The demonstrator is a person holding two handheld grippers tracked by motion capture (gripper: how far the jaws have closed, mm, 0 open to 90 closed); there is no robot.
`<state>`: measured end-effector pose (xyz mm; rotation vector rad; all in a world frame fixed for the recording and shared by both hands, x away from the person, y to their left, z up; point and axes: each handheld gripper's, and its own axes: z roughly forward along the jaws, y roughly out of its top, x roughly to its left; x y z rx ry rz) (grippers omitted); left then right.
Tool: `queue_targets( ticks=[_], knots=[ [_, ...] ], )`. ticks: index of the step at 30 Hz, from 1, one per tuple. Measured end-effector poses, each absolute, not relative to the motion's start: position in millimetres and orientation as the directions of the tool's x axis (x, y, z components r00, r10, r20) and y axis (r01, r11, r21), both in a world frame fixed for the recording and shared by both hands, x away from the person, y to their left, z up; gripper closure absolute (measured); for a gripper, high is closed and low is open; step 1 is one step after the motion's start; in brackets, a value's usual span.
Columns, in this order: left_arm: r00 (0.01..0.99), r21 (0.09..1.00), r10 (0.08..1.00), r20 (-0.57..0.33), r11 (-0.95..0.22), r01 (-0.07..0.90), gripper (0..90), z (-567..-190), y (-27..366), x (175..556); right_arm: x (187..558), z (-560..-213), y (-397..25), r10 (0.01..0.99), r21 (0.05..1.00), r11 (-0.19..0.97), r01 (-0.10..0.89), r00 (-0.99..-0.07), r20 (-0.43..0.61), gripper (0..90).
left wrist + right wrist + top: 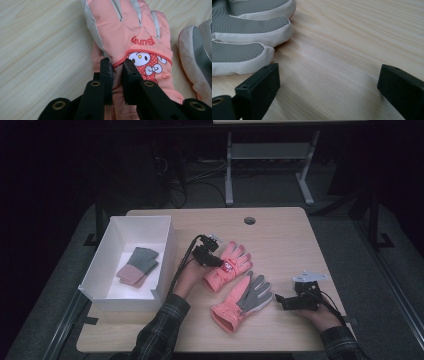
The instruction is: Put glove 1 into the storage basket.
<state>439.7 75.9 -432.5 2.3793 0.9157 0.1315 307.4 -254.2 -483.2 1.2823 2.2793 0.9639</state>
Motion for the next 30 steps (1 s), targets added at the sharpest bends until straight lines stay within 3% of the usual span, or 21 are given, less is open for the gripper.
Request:
queue_targets(
  ticks=[13,30],
  knots=[
    [0.732,0.582,0.65,-0.204,-0.52,0.625,84.1,-404,82,434,307,-483,-254,0.849,0.708,0.358,0.609,-0.527,0.024,3.7],
    [0.798,0.64,0.553,-0.241,-0.528,0.559,84.0,-341,84,386,307,-483,-254,0.849,0.708,0.358,0.609,-0.527,0.024,3.7]
  ],
)
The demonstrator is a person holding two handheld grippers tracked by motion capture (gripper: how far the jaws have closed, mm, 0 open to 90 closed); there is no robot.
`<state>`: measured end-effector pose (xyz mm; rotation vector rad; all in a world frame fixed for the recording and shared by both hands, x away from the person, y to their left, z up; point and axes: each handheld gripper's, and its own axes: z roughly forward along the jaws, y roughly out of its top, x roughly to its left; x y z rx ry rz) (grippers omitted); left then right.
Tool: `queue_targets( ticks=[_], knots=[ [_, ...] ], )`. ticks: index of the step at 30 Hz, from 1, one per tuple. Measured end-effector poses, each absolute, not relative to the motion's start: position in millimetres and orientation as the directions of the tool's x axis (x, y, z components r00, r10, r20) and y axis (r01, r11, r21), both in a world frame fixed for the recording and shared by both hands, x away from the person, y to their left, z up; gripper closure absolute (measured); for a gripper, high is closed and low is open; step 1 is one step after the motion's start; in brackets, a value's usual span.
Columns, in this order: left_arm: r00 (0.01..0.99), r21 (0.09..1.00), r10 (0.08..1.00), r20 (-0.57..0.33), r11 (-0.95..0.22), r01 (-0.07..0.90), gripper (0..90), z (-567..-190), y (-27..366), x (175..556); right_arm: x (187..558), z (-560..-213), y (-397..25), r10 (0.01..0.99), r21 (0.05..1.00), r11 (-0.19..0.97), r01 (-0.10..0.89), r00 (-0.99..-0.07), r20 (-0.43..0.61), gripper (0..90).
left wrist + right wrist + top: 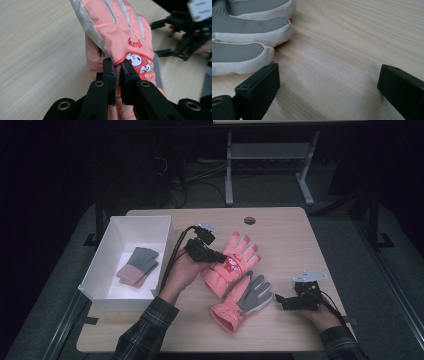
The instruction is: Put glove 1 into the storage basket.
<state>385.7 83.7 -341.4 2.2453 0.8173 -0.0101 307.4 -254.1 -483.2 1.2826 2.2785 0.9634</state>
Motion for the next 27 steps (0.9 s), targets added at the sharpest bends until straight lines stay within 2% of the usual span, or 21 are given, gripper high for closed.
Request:
queue_targets(
  ticks=[12,27],
  knots=[
    [0.816,0.646,0.517,-0.26,-0.535,0.544,84.0,-337,70,348,307,-483,-254,0.85,0.707,0.356,0.611,-0.526,0.026,3.6],
    [0.822,0.575,0.489,-0.291,-0.598,0.559,83.7,-376,49,339,307,-483,-254,0.849,0.707,0.358,0.61,-0.527,0.025,3.6]
  ],
)
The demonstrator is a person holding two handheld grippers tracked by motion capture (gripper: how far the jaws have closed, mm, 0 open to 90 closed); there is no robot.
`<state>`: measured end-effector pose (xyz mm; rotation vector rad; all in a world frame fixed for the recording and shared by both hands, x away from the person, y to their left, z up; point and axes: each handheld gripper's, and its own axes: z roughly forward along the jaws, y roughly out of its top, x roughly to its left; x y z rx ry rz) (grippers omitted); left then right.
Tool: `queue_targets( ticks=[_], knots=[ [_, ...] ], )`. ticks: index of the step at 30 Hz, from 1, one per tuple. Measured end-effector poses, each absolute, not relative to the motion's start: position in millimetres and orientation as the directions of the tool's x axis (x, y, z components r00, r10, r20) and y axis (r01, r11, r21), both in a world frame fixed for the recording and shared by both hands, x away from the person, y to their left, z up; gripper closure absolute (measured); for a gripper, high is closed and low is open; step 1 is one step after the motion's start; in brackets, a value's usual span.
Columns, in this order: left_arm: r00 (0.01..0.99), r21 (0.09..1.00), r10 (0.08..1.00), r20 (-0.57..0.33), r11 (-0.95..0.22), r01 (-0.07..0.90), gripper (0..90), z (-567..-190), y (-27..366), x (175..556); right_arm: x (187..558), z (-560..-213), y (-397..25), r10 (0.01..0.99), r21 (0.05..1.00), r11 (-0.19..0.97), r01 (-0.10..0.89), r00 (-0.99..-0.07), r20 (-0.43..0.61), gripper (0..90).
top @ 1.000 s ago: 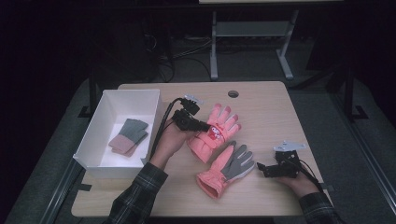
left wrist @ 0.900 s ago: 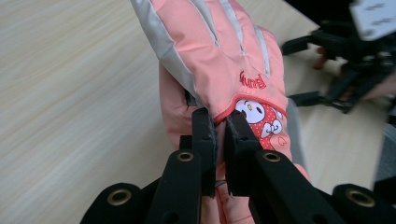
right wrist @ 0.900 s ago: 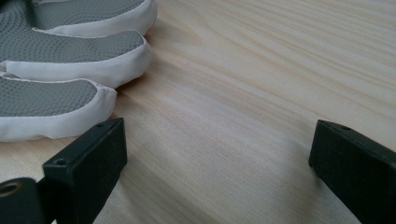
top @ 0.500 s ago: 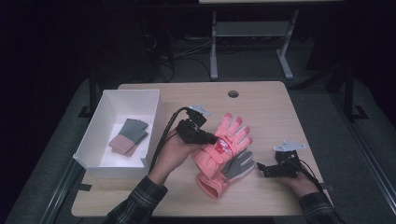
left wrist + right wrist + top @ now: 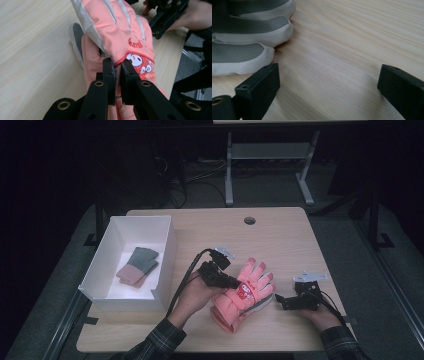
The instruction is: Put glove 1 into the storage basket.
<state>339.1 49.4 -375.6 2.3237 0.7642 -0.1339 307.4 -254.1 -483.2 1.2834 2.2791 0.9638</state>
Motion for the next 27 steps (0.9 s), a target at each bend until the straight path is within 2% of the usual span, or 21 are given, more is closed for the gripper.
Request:
queue_targets(
  ticks=[6,9,11,15,18,23,27],
  knots=[
    [0.823,0.558,0.499,-0.271,-0.615,0.557,82.8,-391,42,336,307,-483,-254,0.849,0.707,0.356,0.611,-0.527,0.027,3.3],
    [0.827,0.563,0.503,-0.251,-0.62,0.547,79.2,-391,42,335,307,-483,-254,0.849,0.707,0.356,0.611,-0.527,0.028,3.3],
    [0.834,0.568,0.497,-0.241,-0.624,0.536,72.1,-390,44,336,307,-483,-254,0.849,0.707,0.356,0.611,-0.527,0.027,3.2],
    [0.848,0.592,0.479,-0.228,-0.624,0.511,49.5,-384,49,338,308,-483,-254,0.847,0.707,0.359,0.61,-0.531,0.027,3.1],
    [0.859,0.617,0.461,-0.223,-0.615,0.49,40.2,-381,53,338,309,-481,-254,0.843,0.693,0.369,0.62,-0.537,0.032,3.1],
    [0.875,0.652,0.438,-0.205,-0.606,0.456,28.2,-379,61,340,309,-477,-254,0.847,0.66,0.382,0.648,-0.531,0.031,3.1],
    [0.873,0.676,0.449,-0.191,-0.584,0.448,24.2,-377,73,343,306,-467,-255,0.845,0.675,0.373,0.636,-0.533,0.035,9.5]
  ],
)
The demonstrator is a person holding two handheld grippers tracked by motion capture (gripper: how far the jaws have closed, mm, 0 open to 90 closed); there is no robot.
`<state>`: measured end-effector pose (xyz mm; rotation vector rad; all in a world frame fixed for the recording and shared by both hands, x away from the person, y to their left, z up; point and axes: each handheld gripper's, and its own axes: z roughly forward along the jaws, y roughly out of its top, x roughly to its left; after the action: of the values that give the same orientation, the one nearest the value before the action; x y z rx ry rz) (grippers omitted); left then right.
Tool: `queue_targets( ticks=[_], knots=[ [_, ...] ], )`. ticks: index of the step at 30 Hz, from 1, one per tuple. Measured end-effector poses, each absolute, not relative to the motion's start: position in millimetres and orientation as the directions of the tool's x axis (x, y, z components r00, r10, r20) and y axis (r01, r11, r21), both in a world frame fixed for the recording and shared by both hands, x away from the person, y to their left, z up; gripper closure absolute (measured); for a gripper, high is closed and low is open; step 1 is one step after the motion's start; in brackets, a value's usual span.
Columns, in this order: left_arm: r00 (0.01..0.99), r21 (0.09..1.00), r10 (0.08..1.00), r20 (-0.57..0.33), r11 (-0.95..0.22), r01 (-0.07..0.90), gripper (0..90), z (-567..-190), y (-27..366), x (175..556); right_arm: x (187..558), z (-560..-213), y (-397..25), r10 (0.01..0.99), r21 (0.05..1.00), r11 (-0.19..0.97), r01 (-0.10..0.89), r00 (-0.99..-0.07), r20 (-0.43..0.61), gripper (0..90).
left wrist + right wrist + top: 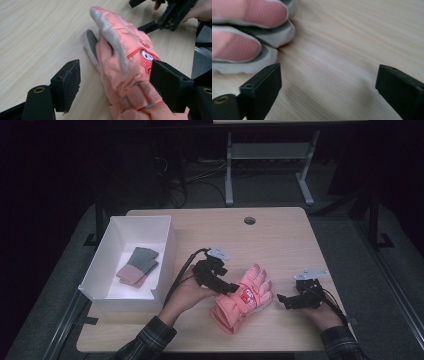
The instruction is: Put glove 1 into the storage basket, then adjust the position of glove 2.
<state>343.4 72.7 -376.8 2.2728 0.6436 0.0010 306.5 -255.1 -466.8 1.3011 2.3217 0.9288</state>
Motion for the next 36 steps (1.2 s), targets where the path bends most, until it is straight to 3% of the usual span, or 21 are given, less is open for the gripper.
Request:
queue_targets(
  ticks=[2,10,13,26,36],
  knots=[
    [0.873,0.681,0.452,-0.184,-0.582,0.445,23.3,-376,78,346,305,-461,-257,0.842,0.69,0.366,0.624,-0.538,0.04,18.4],
    [0.858,0.685,0.485,-0.17,-0.568,0.457,21.4,-380,94,351,292,-439,-256,0.799,0.719,0.339,0.606,-0.589,0.12,75.9],
    [0.857,0.685,0.49,-0.161,-0.569,0.454,21.4,-380,98,352,285,-431,-253,0.763,0.748,0.338,0.571,-0.631,0.136,89.8],
    [0.845,0.69,0.509,-0.164,-0.553,0.467,21.4,-380,103,352,267,-413,-220,0.626,0.81,0.319,0.493,-0.751,0.21,89.9],
    [0.852,0.686,0.5,-0.157,-0.565,0.458,21.4,-381,102,354,264,-412,-194,0.583,0.817,0.348,0.459,-0.789,0.195,90.0]
  ],
)
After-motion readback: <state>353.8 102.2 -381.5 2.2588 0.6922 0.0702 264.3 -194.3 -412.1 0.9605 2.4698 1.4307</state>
